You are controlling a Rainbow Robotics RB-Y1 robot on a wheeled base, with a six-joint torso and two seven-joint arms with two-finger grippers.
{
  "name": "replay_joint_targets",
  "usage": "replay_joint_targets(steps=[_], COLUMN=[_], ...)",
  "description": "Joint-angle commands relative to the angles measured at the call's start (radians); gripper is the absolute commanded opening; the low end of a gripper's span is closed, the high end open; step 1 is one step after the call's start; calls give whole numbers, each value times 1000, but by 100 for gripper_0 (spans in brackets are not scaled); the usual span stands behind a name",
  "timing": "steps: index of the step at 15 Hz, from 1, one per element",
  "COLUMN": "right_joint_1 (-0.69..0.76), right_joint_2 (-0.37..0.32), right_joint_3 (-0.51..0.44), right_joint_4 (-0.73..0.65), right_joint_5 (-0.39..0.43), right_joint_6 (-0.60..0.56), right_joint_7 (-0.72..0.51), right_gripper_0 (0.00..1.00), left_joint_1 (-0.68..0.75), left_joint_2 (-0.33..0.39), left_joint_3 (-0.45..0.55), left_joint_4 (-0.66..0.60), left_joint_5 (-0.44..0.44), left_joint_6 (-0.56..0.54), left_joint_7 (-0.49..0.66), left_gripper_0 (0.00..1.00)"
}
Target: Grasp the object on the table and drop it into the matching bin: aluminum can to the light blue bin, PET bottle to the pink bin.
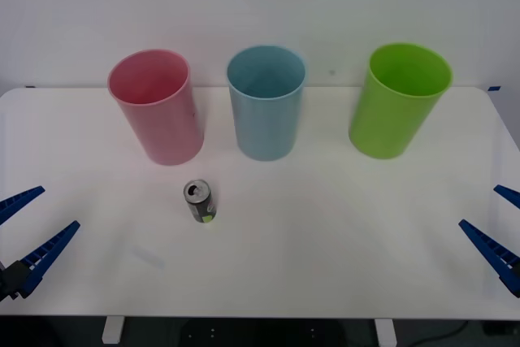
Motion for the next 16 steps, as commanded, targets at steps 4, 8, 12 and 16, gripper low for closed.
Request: replay_joint_targets(steps=[4,8,12,16], right_joint_1=[0,0,0,0], right_joint_2=[0,0,0,0], right_joint_3=[0,0,0,0], right_joint_4=[0,0,0,0], right_joint_5=[0,0,0,0], right_joint_6=[0,0,0,0], right_joint_7=[0,0,0,0], right_gripper_0=[100,100,100,100], left_joint_1=[22,25,51,51], left_joint_2=[-9,-4,8,5], left_joint_3=[-4,7,-22,-56], left_joint_4=[24,24,26,26], left_joint_5=[-56,-109,-111,-155], left_joint_6=[1,-2,-1,5], left_joint_7=[-2,-17,-34,-61], left_gripper_0=[100,100,100,100])
